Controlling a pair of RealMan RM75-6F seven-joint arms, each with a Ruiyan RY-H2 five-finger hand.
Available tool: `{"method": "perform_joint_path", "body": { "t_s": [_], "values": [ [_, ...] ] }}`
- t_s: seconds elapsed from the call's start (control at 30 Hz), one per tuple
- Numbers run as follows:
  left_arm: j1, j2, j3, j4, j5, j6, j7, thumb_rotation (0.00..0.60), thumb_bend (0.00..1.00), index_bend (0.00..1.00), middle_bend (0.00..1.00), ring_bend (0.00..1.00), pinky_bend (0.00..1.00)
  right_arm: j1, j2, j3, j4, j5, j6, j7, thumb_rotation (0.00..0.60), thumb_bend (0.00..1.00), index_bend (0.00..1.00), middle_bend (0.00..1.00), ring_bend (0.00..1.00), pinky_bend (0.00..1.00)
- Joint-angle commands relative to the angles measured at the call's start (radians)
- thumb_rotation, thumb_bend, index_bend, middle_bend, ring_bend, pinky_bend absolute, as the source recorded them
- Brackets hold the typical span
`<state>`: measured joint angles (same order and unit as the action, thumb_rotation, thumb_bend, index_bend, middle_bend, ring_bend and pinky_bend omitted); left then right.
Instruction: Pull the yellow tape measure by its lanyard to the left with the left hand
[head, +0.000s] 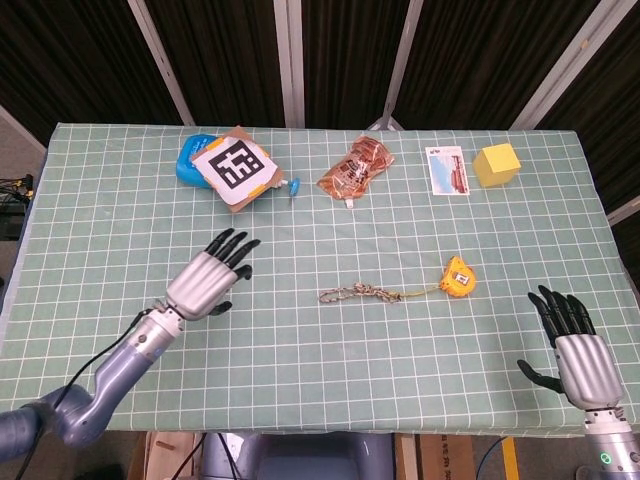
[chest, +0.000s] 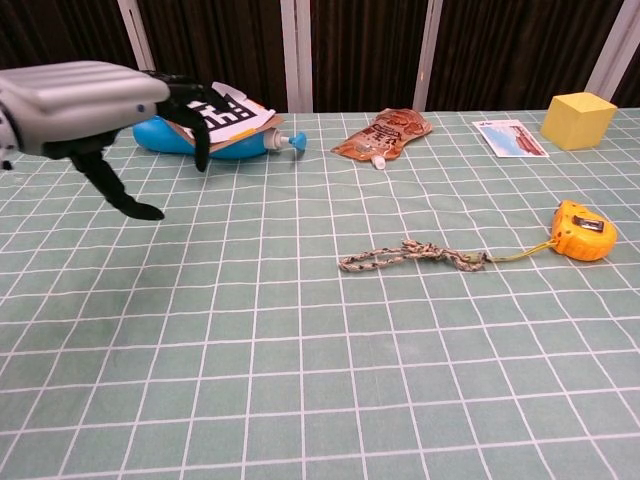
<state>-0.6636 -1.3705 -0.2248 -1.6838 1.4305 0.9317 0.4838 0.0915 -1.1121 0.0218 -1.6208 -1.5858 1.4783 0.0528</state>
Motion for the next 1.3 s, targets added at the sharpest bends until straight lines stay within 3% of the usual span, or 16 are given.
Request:
{"method": "perform_joint_path", "body": {
  "t_s": [0.03,0.27,0.57,1.0,1.3],
  "values": [
    [-0.062,-0.074,-0.016,0.051,-0.047,-0.052,0.054,0.6,0.23,0.48,0.08,0.0,0.01,0.0,0.0,0.001,0.001,0.0,0.0,0.003,0.6,0.22,0.0,0.0,0.0,0.0],
    [-0.17,-0.241,-0.023,0.188,-0.13,-0.105,0.142,0.6,0.28,0.52,0.1,0.0,0.01,0.003,0.003,0.001,0.0,0.01,-0.011,0.026,0.6,0.22,0.0,0.0,0.0,0.0],
    [-0.257,-0.369,-0.018,0.311,-0.197,-0.119,0.194,0.6,0.31,0.54,0.11,0.0,0.01,0.004,0.009,0.0,-0.007,0.018,-0.02,0.041,0.6,0.22,0.0,0.0,0.0,0.0],
    [-0.311,-0.47,-0.002,0.447,-0.234,-0.106,0.174,0.6,0.36,0.54,0.11,0.0,0.01,0.005,0.012,0.003,-0.015,0.033,-0.03,0.053,0.6,0.22,0.0,0.0,0.0,0.0],
    [-0.332,-0.496,-0.001,0.483,-0.249,-0.112,0.147,0.6,0.39,0.53,0.11,0.0,0.01,0.005,0.013,0.004,-0.018,0.036,-0.032,0.055,0.6,0.22,0.0,0.0,0.0,0.0]
  ]
}}
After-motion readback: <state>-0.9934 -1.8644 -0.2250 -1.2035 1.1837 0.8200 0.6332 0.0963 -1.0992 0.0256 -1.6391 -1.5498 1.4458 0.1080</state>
